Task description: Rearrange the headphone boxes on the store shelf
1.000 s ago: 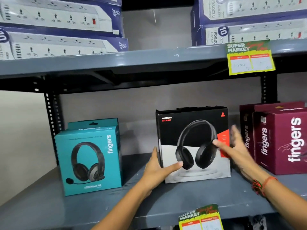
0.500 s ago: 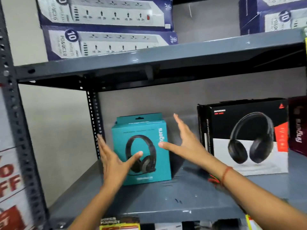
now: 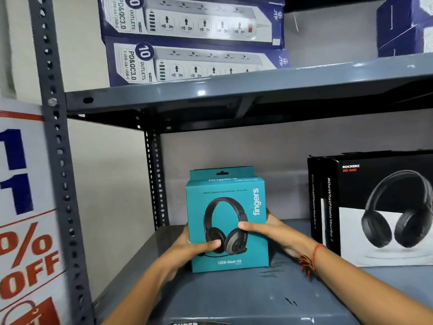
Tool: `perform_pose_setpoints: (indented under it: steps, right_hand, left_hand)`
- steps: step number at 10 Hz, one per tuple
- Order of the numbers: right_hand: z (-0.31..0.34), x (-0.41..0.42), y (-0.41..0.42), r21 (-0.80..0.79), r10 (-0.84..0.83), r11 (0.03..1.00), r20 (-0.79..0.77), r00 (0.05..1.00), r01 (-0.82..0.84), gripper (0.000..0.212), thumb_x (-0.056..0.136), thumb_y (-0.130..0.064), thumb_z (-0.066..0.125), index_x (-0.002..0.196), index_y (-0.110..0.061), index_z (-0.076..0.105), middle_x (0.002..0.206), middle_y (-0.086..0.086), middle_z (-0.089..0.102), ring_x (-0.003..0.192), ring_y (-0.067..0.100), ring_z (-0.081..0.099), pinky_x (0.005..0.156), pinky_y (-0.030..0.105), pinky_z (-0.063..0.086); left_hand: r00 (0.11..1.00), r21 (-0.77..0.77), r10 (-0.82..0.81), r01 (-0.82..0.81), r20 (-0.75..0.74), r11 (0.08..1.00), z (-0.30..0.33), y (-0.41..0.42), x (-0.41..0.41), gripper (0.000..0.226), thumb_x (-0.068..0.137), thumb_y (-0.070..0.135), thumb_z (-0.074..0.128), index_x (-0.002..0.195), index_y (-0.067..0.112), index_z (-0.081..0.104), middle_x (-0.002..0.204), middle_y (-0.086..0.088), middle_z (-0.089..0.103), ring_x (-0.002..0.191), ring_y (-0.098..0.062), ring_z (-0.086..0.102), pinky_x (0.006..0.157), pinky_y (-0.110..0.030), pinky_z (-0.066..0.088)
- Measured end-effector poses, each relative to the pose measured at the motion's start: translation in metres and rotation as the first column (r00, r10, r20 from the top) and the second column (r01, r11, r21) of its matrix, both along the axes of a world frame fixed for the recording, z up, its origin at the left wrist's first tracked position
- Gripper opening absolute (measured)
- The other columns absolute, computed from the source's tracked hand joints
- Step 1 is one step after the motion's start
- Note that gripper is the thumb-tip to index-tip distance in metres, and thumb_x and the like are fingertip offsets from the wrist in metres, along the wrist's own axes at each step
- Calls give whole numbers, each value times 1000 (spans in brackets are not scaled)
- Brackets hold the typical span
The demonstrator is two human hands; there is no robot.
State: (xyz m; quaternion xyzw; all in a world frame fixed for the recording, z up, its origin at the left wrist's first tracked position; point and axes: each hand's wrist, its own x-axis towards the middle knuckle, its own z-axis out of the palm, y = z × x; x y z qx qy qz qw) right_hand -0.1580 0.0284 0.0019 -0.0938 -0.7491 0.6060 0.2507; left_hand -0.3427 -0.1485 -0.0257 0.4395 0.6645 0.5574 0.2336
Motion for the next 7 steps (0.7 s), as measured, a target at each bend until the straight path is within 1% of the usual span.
perform_pose_setpoints:
  steps: [1, 2, 3, 4, 5, 6, 7]
  right_hand:
    - [-1, 1, -5, 17, -14, 1000, 0, 1000, 14, 42, 85, -23, 78, 121, -34, 60, 123, -3, 76, 112, 14, 72, 96, 32, 58]
    - [0, 4, -10, 23, -13, 1000, 10, 1000, 13, 40, 86, -24, 77, 120, -35, 59, 123, -4, 75, 110, 11, 73, 91, 27, 59]
    - [0, 12, -20, 26, -20, 999, 14, 1000, 20, 48, 85, -26, 79, 127, -33, 56, 124, -5, 74, 110, 10, 72, 92, 27, 59]
    - [0, 16, -27, 38, -27, 999, 26, 999, 26, 51, 83, -29, 80, 128, -34, 54, 127, -4, 72, 115, 13, 70, 100, 34, 57]
    - [-1, 18, -30, 52, -54, 997, 42, 998, 52, 72, 80, -32, 83, 141, -30, 44, 130, -3, 70, 117, 13, 68, 104, 39, 54]
    - [2, 24, -34, 37, -103, 994, 52, 993, 102, 102, 70, -46, 87, 152, -26, 30, 138, -2, 64, 124, 16, 64, 109, 44, 49]
    - [1, 41, -35, 178, -306, 939, 36, 951, 295, 132, 64, -72, 77, 162, -30, 0, 167, -1, 28, 152, 23, 31, 124, 45, 26]
  left_hand:
    - [1000, 2, 12, -12, -9, 1000, -1, -3, 2, 88, 61, 41, 93, 137, 31, 50, 120, 10, 74, 108, -7, 70, 91, -27, 56]
    - [1000, -5, 12, -12, 2, 1000, -2, -4, 0, 86, 61, 41, 93, 135, 31, 51, 119, 10, 74, 108, -8, 70, 91, -28, 56]
    - [1000, -22, -6, 6, 5, 1000, 0, -12, 5, 87, 57, 43, 93, 133, 30, 54, 120, 8, 74, 110, -11, 69, 96, -34, 55]
    - [1000, -27, -7, 7, 9, 1000, 1, -17, 8, 87, 56, 43, 94, 132, 29, 55, 119, 7, 75, 111, -14, 69, 99, -38, 55]
    - [1000, -56, 2, -2, 3, 998, 4, -19, 9, 93, 50, 47, 95, 132, 28, 55, 120, 5, 74, 114, -17, 67, 101, -40, 53]
    - [999, -38, 33, -34, -9, 999, 8, -24, 20, 101, 48, 50, 96, 136, 27, 51, 124, 3, 71, 115, -16, 65, 96, -35, 54]
    - [932, 121, 338, -323, -132, 938, 7, -29, 32, 125, 55, 66, 85, 156, 30, 21, 145, 5, 52, 133, -23, 52, 106, -44, 47]
